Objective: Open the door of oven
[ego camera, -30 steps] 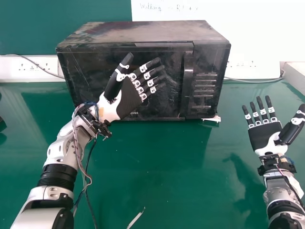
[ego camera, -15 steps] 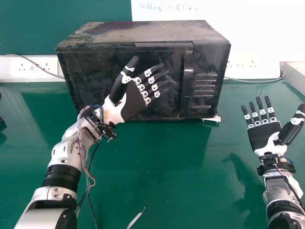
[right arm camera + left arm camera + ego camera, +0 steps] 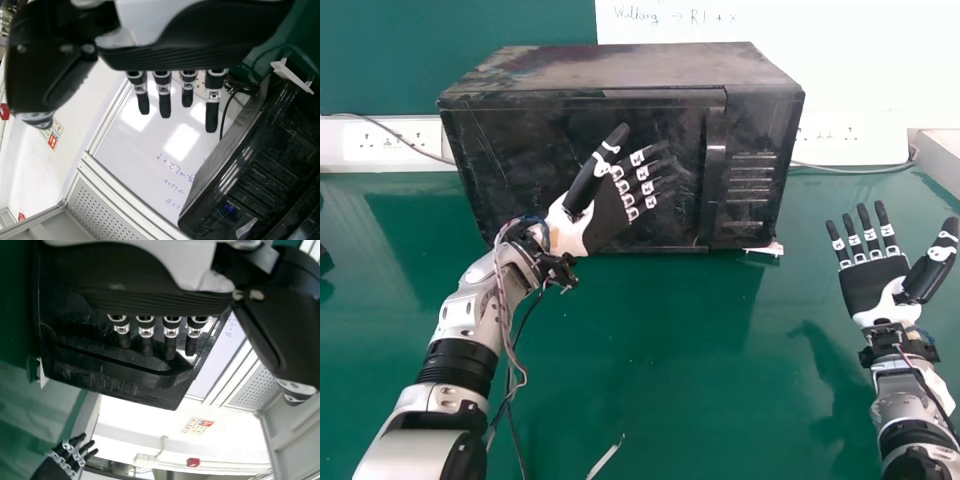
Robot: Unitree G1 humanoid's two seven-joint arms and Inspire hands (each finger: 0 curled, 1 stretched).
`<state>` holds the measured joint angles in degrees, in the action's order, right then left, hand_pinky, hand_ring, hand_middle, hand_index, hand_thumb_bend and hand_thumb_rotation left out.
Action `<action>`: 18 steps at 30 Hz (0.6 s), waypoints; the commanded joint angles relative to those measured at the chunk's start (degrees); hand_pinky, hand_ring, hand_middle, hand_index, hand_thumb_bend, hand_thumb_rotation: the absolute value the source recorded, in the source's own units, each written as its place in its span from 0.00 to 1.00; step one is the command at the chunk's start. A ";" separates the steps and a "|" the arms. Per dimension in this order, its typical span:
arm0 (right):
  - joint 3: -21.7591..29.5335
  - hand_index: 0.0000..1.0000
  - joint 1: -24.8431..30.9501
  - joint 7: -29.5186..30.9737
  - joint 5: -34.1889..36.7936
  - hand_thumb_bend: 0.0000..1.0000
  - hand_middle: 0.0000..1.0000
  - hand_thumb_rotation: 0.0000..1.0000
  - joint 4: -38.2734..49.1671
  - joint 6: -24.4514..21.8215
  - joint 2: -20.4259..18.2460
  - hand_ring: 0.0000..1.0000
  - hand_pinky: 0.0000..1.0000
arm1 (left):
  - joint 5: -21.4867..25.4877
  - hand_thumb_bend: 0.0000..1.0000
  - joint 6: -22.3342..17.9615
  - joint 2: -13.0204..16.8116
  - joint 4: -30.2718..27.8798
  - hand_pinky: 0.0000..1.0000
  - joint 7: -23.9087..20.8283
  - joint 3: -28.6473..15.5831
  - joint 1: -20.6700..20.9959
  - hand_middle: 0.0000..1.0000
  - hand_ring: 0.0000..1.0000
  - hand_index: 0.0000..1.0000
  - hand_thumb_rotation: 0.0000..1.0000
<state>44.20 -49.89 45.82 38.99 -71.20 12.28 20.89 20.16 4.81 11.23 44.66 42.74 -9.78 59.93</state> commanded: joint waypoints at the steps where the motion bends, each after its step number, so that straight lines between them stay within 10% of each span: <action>1: 0.04 1.00 0.23 0.08 0.25 1.00 1.00 0.80 0.16 0.21 0.04 1.00 0.80 | -1.41 0.87 -1.86 -0.51 1.62 0.73 -0.48 0.85 0.99 0.98 0.96 0.97 0.96; 18: -0.14 0.98 0.40 0.17 0.16 1.00 1.00 0.81 0.28 0.56 -0.20 1.00 0.77 | -7.54 0.82 -6.53 -2.48 8.47 0.87 -4.65 2.88 5.04 1.00 0.99 0.98 0.94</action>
<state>44.06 -49.89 45.81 38.97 -71.19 12.29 20.87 13.58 -0.35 9.30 52.02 38.18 -7.79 63.67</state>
